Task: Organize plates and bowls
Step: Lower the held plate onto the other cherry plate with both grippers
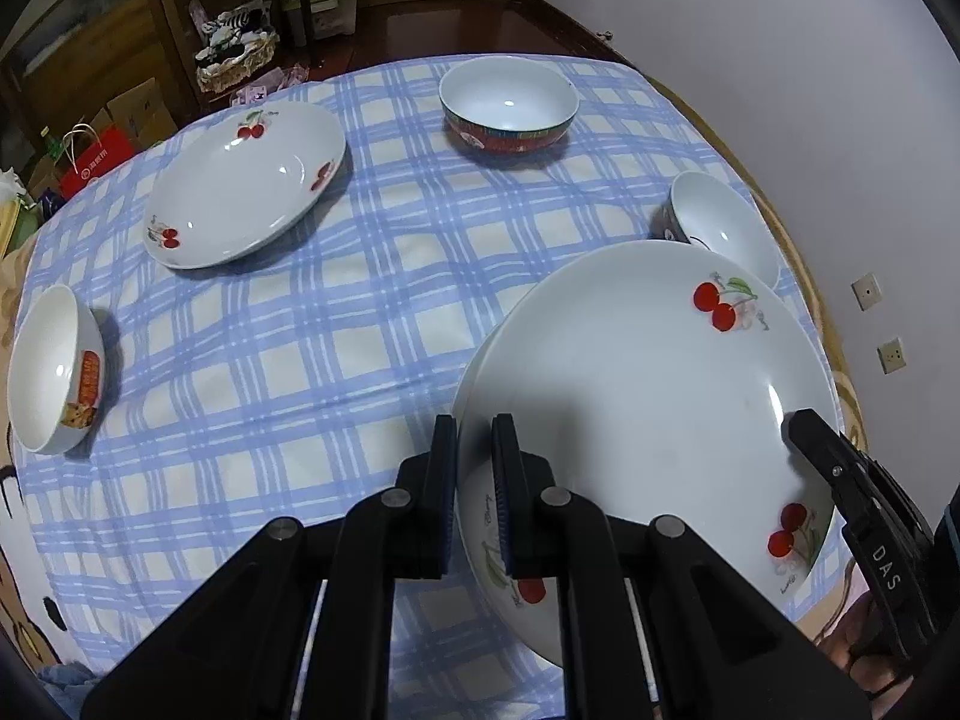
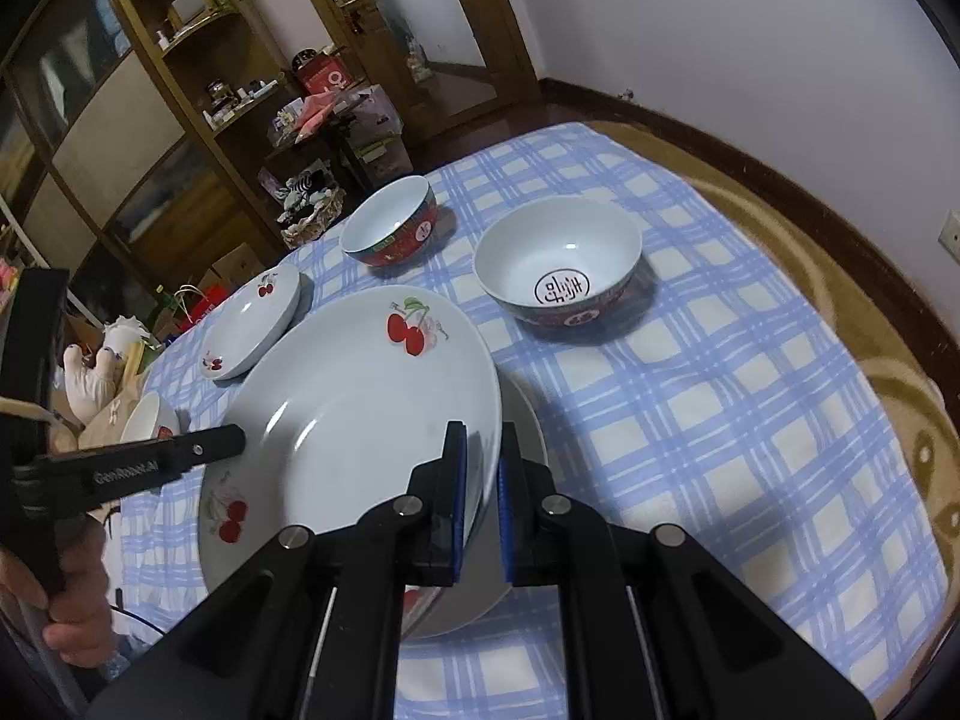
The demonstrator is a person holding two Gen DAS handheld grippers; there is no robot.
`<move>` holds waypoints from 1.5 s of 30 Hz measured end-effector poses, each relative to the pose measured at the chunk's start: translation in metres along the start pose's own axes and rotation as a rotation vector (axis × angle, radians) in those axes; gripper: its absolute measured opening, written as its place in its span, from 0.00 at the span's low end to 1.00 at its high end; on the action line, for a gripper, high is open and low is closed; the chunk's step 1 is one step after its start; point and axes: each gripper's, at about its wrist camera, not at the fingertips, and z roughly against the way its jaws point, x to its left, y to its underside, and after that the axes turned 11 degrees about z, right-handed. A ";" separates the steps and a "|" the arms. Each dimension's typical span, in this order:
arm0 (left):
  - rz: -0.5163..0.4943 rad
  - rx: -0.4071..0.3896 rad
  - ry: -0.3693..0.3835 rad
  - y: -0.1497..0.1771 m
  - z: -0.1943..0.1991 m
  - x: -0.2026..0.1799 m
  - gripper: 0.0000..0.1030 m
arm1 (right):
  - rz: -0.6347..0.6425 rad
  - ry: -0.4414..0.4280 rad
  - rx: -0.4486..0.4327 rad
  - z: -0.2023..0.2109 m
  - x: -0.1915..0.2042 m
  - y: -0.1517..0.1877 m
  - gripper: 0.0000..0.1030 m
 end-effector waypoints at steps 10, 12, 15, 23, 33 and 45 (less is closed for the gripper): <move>0.018 0.036 -0.011 0.000 -0.021 0.003 0.11 | 0.000 0.003 0.047 -0.017 -0.004 0.003 0.10; 0.021 0.047 -0.009 0.000 -0.024 0.004 0.11 | -0.006 0.000 0.057 -0.020 -0.004 0.004 0.10; 0.039 0.068 -0.020 0.001 -0.033 0.007 0.12 | -0.010 0.002 0.080 -0.026 -0.004 0.006 0.10; 0.027 0.079 -0.039 0.004 -0.043 0.007 0.12 | -0.017 0.016 0.107 -0.034 -0.003 0.009 0.10; 0.063 0.097 -0.030 0.001 -0.050 0.014 0.12 | -0.008 0.017 0.144 -0.043 -0.003 0.011 0.10; 0.057 0.109 -0.024 0.003 -0.057 0.015 0.13 | -0.018 0.026 0.165 -0.049 -0.006 0.012 0.10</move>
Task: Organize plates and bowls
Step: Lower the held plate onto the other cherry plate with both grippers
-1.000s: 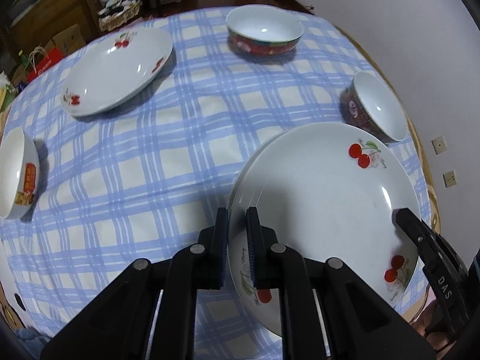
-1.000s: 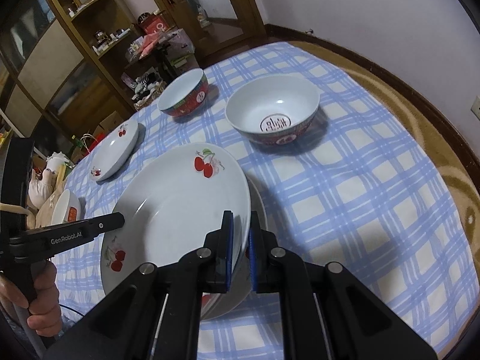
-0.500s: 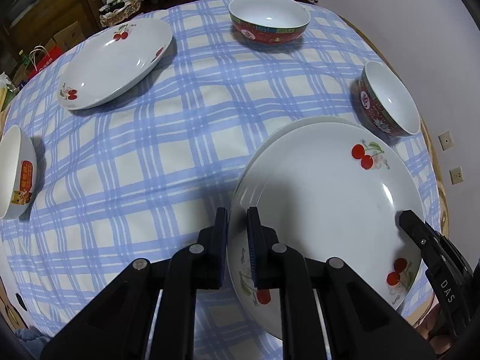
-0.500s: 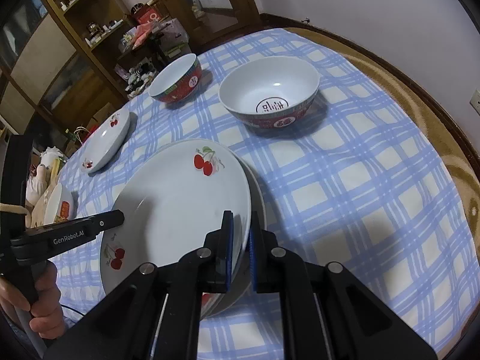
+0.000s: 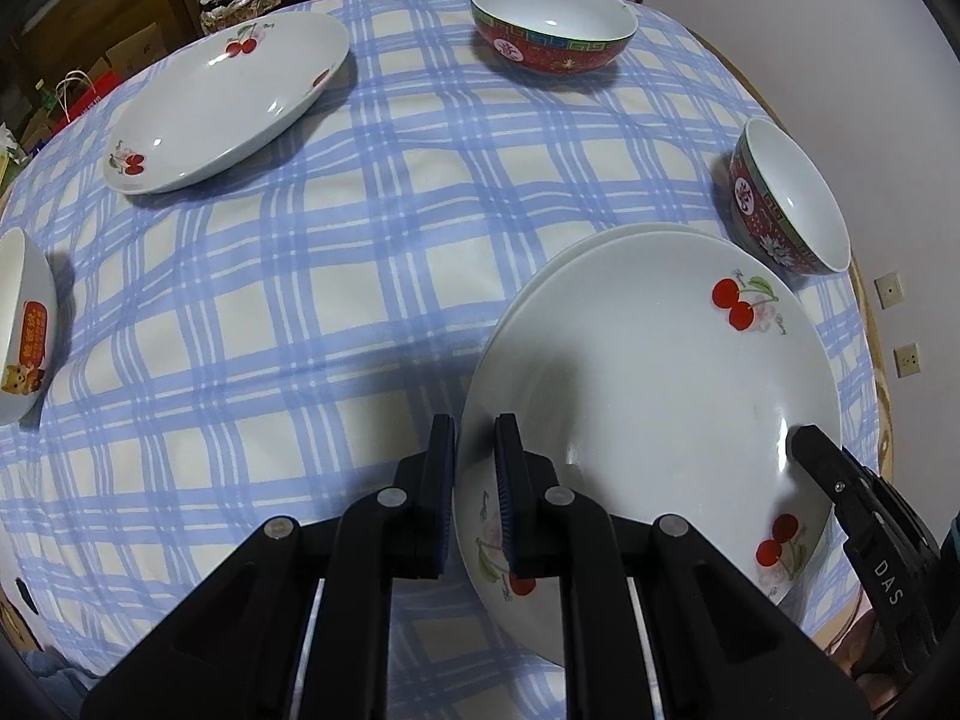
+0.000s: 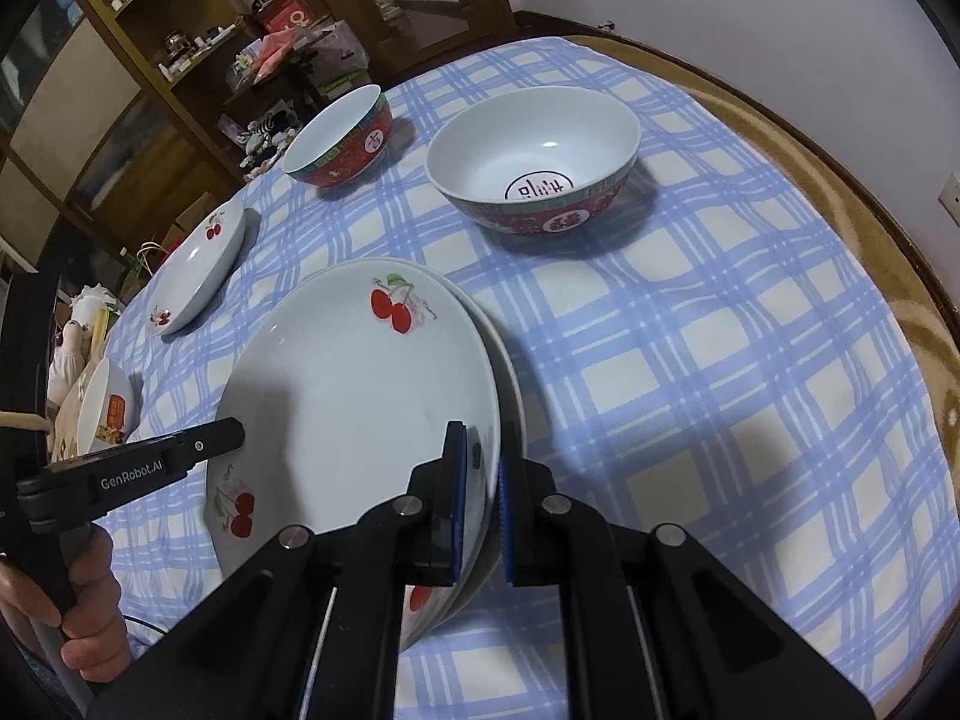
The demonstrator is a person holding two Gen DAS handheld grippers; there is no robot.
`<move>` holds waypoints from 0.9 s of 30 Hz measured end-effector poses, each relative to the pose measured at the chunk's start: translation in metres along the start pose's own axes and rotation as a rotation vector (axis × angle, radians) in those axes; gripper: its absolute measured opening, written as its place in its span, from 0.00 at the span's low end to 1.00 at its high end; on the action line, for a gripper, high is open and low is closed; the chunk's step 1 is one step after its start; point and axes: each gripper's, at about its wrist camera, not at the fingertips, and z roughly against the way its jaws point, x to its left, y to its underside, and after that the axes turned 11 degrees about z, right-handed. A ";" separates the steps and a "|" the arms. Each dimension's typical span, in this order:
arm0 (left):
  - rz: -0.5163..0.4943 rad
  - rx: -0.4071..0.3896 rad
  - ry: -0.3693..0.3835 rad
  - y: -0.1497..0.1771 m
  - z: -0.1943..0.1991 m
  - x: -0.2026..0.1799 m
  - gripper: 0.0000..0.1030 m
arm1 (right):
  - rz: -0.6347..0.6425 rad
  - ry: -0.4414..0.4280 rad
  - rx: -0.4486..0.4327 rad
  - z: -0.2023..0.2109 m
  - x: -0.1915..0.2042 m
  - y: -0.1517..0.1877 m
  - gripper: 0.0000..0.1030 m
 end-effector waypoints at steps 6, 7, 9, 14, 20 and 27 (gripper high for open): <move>-0.010 0.005 -0.012 0.002 -0.004 -0.002 0.14 | -0.006 -0.002 -0.010 0.001 0.001 0.000 0.10; -0.011 0.006 -0.012 0.002 -0.004 -0.002 0.15 | -0.005 0.000 -0.014 0.001 0.002 0.000 0.10; -0.007 0.008 -0.008 0.002 -0.005 -0.002 0.15 | 0.002 0.006 -0.016 0.002 0.003 0.001 0.10; 0.006 0.024 -0.005 0.000 -0.006 -0.001 0.15 | -0.001 0.006 -0.018 0.003 0.004 0.001 0.10; -0.011 0.025 -0.018 0.000 -0.007 -0.003 0.16 | -0.016 -0.002 -0.020 0.003 0.002 0.002 0.10; -0.047 0.024 -0.047 0.005 -0.008 -0.006 0.16 | -0.051 -0.016 -0.040 0.005 -0.002 0.002 0.10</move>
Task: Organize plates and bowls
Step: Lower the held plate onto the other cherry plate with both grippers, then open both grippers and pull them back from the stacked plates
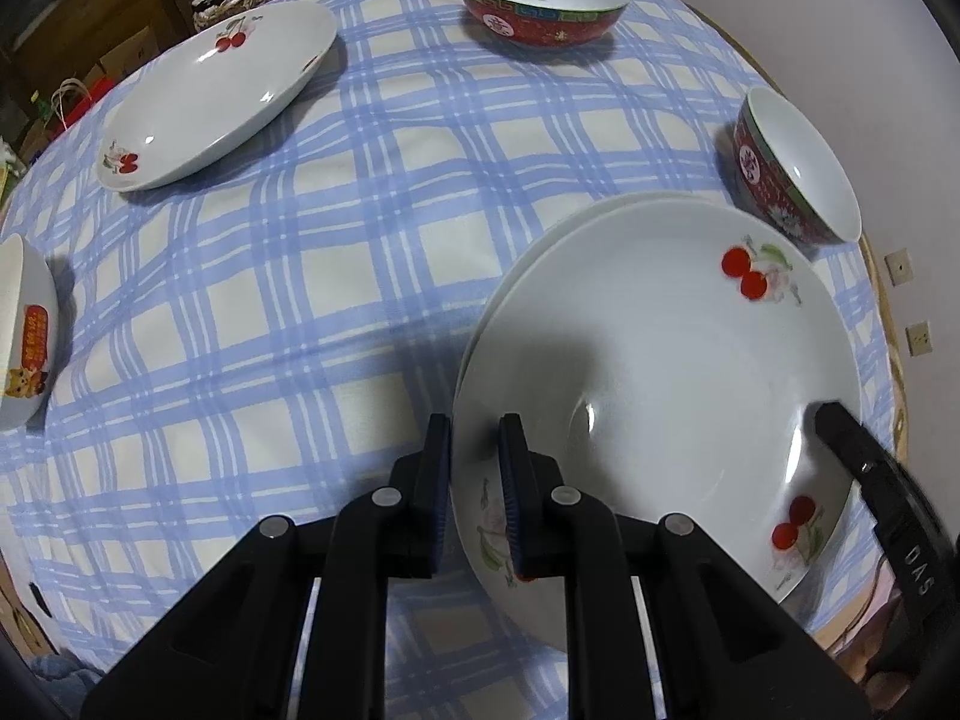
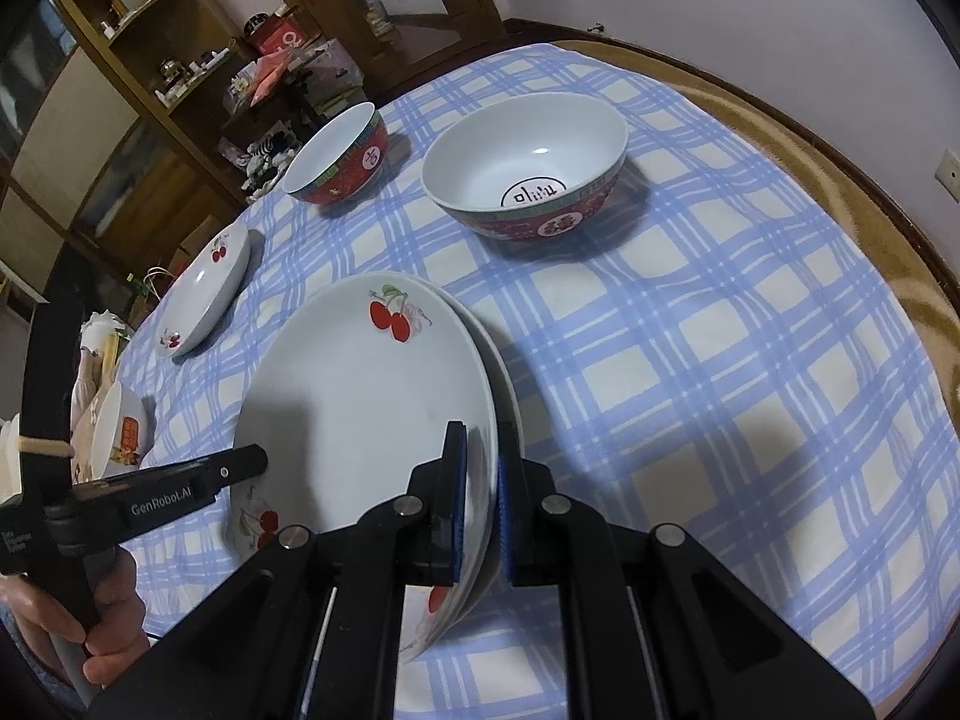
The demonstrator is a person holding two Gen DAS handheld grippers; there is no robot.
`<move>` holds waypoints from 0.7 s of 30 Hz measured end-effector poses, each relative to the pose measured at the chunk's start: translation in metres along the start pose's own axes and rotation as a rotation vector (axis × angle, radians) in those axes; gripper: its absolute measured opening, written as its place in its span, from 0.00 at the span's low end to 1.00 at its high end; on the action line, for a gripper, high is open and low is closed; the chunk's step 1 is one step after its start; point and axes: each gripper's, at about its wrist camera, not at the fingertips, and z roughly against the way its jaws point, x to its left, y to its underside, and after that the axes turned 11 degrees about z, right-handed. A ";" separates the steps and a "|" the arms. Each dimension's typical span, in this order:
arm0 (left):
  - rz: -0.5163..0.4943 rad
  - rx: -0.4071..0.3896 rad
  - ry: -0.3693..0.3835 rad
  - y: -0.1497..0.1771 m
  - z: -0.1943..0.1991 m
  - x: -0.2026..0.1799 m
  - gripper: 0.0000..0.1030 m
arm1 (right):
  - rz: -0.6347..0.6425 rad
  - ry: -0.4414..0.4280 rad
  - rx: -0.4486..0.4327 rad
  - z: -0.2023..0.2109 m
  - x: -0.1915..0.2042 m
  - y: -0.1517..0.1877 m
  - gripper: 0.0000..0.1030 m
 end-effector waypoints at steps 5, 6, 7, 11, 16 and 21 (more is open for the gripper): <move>-0.010 -0.021 -0.028 0.002 0.005 0.001 0.16 | 0.008 0.009 -0.009 0.002 0.001 -0.001 0.10; -0.006 -0.020 -0.027 0.002 0.006 0.001 0.16 | 0.004 0.006 -0.010 0.002 0.000 -0.001 0.10; -0.001 -0.019 -0.026 0.001 0.007 0.002 0.16 | 0.000 0.003 -0.011 0.002 -0.001 -0.001 0.10; 0.004 -0.037 -0.033 0.003 0.016 0.007 0.16 | -0.002 0.005 -0.017 0.004 -0.002 -0.001 0.10; 0.018 -0.081 -0.004 0.008 0.031 0.014 0.16 | 0.006 0.048 -0.040 0.009 -0.002 -0.001 0.10; 0.029 -0.106 -0.009 0.011 0.039 0.022 0.16 | 0.010 0.019 -0.106 0.024 0.000 -0.001 0.10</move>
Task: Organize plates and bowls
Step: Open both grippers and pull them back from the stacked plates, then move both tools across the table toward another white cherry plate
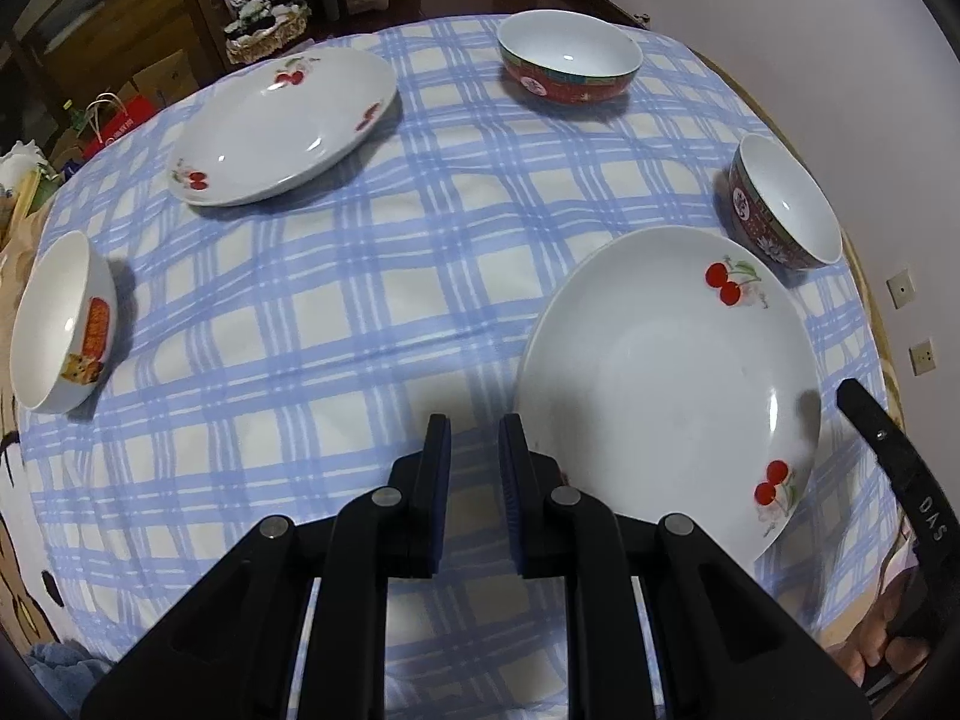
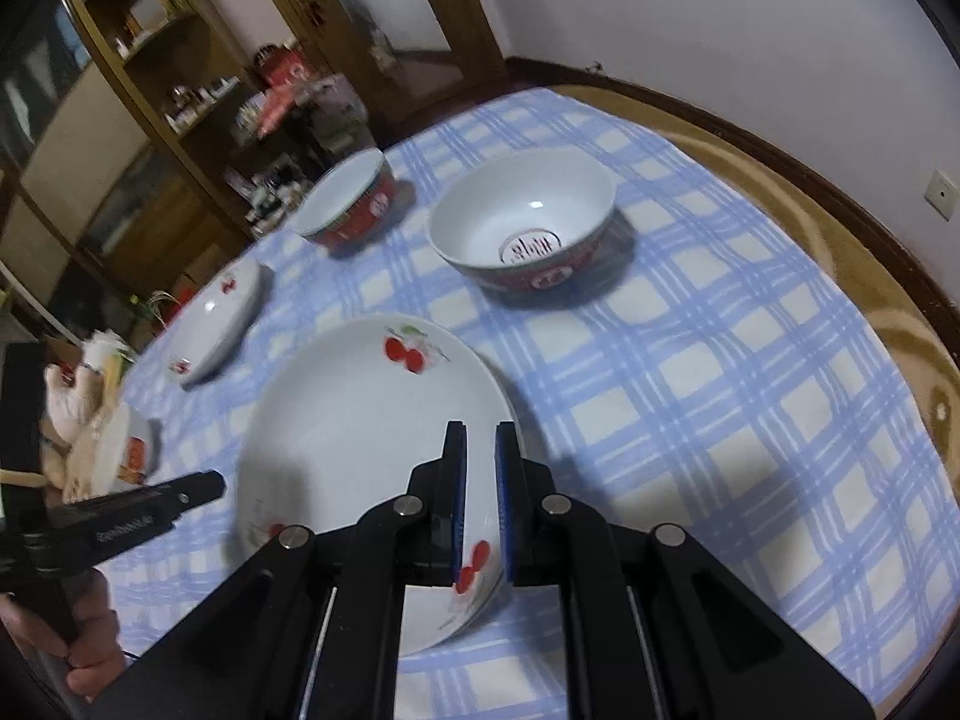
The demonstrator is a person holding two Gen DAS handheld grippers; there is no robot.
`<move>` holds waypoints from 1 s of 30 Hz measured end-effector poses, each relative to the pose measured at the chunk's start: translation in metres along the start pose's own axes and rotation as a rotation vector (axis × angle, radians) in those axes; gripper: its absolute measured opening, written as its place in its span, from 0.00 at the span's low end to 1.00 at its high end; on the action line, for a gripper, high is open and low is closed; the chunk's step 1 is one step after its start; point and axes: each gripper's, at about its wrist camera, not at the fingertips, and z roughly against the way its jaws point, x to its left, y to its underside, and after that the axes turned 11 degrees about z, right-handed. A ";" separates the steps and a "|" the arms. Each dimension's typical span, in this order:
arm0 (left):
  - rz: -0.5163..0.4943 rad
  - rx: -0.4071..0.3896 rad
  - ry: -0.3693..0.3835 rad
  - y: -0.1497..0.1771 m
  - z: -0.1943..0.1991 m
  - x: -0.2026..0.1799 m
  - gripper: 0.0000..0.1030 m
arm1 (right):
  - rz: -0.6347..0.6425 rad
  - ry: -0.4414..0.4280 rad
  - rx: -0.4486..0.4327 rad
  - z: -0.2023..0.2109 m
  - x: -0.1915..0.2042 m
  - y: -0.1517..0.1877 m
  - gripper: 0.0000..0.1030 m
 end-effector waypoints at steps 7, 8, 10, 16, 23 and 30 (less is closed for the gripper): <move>-0.010 -0.026 -0.016 0.014 0.023 0.014 0.19 | -0.035 -0.071 -0.019 0.008 -0.001 0.002 0.10; -0.009 -0.026 -0.008 0.015 0.025 0.016 0.20 | -0.035 -0.071 -0.019 0.009 0.000 0.003 0.10; -0.005 -0.028 0.004 0.016 0.029 0.020 0.20 | -0.027 -0.064 -0.021 0.011 0.002 0.004 0.10; 0.010 -0.056 -0.004 0.021 0.045 0.034 0.23 | -0.010 -0.067 -0.043 0.020 0.007 0.006 0.15; 0.024 -0.082 0.022 0.023 0.065 0.051 0.49 | 0.040 0.008 -0.075 0.027 0.019 0.005 0.61; 0.056 -0.093 0.018 0.023 0.074 0.067 0.67 | 0.085 0.033 -0.096 0.031 0.030 0.006 0.93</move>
